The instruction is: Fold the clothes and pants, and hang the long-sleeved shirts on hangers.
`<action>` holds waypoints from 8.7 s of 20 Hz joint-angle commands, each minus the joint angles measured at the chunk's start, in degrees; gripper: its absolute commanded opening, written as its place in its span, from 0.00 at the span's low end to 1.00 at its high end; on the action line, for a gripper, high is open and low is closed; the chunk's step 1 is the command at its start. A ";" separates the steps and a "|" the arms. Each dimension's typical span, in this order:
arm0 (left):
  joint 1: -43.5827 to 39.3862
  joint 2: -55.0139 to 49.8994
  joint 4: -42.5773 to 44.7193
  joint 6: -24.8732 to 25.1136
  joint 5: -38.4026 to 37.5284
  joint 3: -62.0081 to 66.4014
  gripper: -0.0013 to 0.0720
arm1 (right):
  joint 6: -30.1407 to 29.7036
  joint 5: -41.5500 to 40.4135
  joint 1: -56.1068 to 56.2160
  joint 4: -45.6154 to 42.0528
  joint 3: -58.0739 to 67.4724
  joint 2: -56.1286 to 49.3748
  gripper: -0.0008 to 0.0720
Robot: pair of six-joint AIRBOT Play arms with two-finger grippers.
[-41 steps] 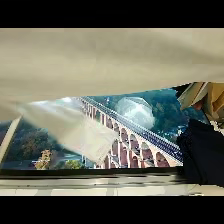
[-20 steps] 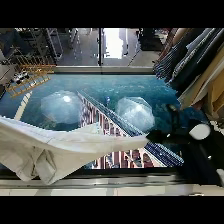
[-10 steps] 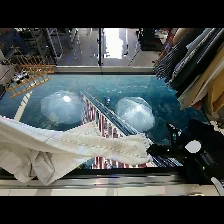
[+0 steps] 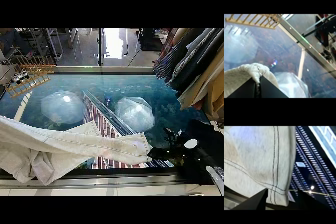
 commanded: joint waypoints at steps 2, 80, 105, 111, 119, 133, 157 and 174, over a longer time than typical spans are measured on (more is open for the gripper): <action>-0.02 -0.04 -0.02 0.00 0.02 -0.02 0.05 | -3.74 -2.23 -0.22 5.27 0.02 -2.10 0.52; -5.73 -0.87 3.67 -6.27 -8.02 5.81 0.04 | -4.90 19.21 -0.22 -9.97 2.51 0.92 0.33; -5.73 -0.87 3.67 -6.27 -8.02 5.81 0.04 | -4.94 13.70 -0.22 -10.71 6.14 1.22 0.34; -5.73 -0.87 3.67 -6.27 -8.02 5.81 0.04 | -4.94 12.70 -0.22 -10.34 6.14 -0.04 0.34; -5.73 -0.87 3.67 -6.27 -8.02 5.81 0.04 | -6.03 14.27 -0.22 -8.46 6.14 -1.38 0.33; -5.70 -0.85 3.15 -6.29 -8.02 5.84 0.04 | -7.96 7.63 -0.22 -3.13 0.52 -1.88 0.06; 16.31 3.08 -31.58 -9.27 13.55 16.90 0.04 | 22.14 13.55 -0.22 -29.99 75.01 14.82 0.06; -0.94 -13.64 -5.73 -7.67 2.16 16.48 0.04 | 19.74 -0.09 -0.22 -11.32 35.01 8.11 0.06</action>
